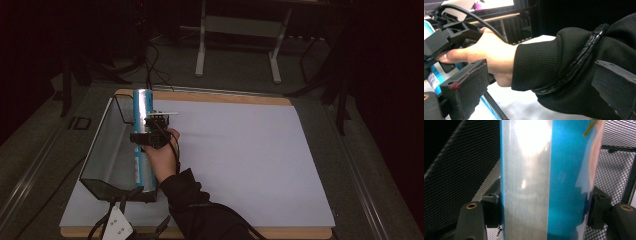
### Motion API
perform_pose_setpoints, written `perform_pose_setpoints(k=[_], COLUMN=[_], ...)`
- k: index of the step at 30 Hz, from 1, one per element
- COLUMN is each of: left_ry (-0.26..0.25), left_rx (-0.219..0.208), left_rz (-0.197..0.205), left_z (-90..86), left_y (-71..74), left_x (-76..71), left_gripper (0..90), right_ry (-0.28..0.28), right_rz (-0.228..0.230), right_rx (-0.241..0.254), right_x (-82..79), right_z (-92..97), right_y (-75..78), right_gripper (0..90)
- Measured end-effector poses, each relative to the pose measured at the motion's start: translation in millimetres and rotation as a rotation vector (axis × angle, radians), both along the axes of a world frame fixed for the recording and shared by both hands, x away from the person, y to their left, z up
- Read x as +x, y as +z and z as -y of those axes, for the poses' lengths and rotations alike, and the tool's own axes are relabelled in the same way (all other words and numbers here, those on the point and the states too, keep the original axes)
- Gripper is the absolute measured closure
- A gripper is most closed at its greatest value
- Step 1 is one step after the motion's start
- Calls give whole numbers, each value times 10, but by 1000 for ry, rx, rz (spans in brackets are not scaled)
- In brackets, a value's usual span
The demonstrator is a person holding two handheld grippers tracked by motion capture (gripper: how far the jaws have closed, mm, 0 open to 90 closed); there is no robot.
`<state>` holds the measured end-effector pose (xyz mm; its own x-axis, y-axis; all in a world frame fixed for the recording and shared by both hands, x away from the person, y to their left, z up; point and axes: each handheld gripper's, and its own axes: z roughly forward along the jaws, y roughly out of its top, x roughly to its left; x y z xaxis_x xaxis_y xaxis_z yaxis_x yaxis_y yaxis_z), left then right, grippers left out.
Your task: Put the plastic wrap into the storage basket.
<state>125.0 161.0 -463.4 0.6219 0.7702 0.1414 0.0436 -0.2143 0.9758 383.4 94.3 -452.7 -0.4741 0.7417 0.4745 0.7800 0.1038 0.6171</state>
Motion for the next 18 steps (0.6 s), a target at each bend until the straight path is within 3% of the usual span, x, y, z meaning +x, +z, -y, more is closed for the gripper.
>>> perform_pose_setpoints(k=[5, 18], left_ry=[-1, -5], left_rx=[-1, -7], left_rz=[2, -1], left_z=[-2, -7], left_y=[1, 2], left_x=[-6, -9], left_gripper=[18, 18], right_ry=[-50, -81], right_rz=[-7, -31], right_rx=[-28, -83], right_x=[47, 111], right_z=[-30, -112], right_y=[-90, -206], right_gripper=[304, 296])
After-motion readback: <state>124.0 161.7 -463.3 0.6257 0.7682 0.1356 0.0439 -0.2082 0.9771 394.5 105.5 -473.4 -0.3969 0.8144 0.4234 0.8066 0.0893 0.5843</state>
